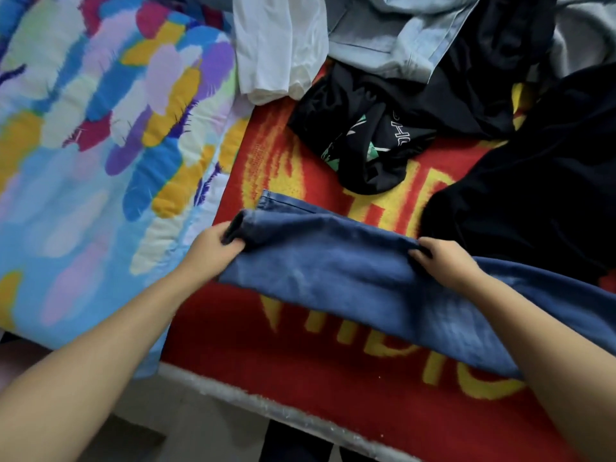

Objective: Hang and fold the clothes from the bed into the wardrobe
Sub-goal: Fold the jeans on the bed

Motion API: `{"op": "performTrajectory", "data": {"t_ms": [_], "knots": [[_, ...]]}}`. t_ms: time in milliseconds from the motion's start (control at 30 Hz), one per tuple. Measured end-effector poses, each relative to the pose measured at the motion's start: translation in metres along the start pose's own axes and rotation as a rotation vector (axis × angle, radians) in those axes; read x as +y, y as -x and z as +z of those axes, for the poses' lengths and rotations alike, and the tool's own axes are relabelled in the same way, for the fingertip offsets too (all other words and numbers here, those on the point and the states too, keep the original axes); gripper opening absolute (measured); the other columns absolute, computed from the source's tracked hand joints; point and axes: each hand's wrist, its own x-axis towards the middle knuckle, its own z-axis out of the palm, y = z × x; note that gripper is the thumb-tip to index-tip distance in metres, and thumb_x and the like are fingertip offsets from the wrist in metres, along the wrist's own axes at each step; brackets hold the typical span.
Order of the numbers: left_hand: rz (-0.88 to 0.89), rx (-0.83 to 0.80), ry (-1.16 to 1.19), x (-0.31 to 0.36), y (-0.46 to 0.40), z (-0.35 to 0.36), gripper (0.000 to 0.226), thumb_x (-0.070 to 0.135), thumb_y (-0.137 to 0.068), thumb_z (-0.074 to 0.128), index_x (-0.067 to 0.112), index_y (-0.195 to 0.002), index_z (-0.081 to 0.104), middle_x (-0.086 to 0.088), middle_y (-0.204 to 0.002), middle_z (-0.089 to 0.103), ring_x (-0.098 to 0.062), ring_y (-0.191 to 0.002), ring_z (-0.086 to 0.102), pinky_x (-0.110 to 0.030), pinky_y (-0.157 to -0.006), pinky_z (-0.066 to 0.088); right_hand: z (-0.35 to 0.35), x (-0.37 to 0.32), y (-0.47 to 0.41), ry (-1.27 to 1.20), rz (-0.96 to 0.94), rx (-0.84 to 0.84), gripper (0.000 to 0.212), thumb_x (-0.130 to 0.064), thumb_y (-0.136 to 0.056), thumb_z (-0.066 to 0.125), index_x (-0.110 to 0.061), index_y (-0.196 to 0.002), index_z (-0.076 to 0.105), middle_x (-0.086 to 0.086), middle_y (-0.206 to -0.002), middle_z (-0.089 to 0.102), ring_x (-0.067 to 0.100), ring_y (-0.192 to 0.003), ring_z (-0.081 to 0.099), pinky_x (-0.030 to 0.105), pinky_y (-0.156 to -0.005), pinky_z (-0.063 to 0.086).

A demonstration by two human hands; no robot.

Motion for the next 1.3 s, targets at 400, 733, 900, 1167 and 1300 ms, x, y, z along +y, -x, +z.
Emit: {"op": "performTrajectory", "data": {"t_ms": [400, 733, 900, 1167, 1300], "knots": [[-0.211, 0.024, 0.117, 0.014, -0.050, 0.040, 0.027, 0.041, -0.087, 0.065, 0.015, -0.091, 0.064, -0.001, -0.090, 0.068, -0.014, -0.087, 0.065, -0.019, -0.071, 0.046, 0.016, -0.046, -0.028, 0.289, 0.124, 0.004, 0.031, -0.033, -0.103, 0.029, -0.012, -0.102, 0.052, 0.008, -0.110, 0.061, 0.031, -0.104, 0.055, 0.056, -0.112, 0.011], [-0.318, 0.253, -0.464, -0.062, -0.045, -0.020, 0.055, 0.051, -0.090, 0.055, 0.005, -0.119, 0.045, -0.035, -0.113, 0.058, -0.053, -0.102, 0.055, -0.051, -0.083, 0.044, 0.058, -0.047, 0.020, 0.261, -0.070, 0.101, 0.059, -0.039, -0.101, 0.035, -0.021, -0.153, 0.016, 0.010, -0.159, 0.016, 0.024, -0.148, 0.006, 0.063, -0.111, -0.003], [-0.342, 0.271, -0.231, -0.077, -0.052, -0.010, 0.050, 0.040, -0.090, 0.061, 0.002, -0.121, 0.050, -0.030, -0.121, 0.057, -0.048, -0.111, 0.054, -0.049, -0.092, 0.042, 0.094, -0.030, 0.076, 0.248, -0.145, 0.111, 0.067, -0.036, -0.085, 0.068, -0.017, -0.144, 0.042, 0.014, -0.152, 0.035, 0.034, -0.140, 0.032, 0.071, -0.101, 0.030], [-0.146, 0.066, -0.292, -0.013, -0.009, -0.037, 0.054, 0.033, -0.076, 0.065, 0.000, -0.118, 0.057, -0.026, -0.113, 0.063, -0.039, -0.106, 0.059, -0.038, -0.087, 0.044, 0.108, -0.057, 0.067, 0.033, 0.131, -0.371, 0.062, -0.058, -0.098, 0.026, -0.037, -0.152, 0.003, 0.008, -0.157, -0.026, 0.041, -0.143, -0.021, 0.072, -0.105, 0.008], [0.066, 0.053, -0.041, 0.085, 0.042, -0.006, 0.057, 0.029, -0.071, 0.060, 0.015, -0.126, 0.051, 0.008, -0.089, 0.064, 0.006, -0.072, 0.060, -0.006, -0.064, 0.040, 0.062, -0.099, 0.061, -0.712, 0.141, -0.241, 0.052, -0.050, -0.100, 0.035, -0.024, -0.145, 0.036, 0.006, -0.155, 0.029, 0.027, -0.144, 0.023, 0.042, -0.113, 0.024]]}}
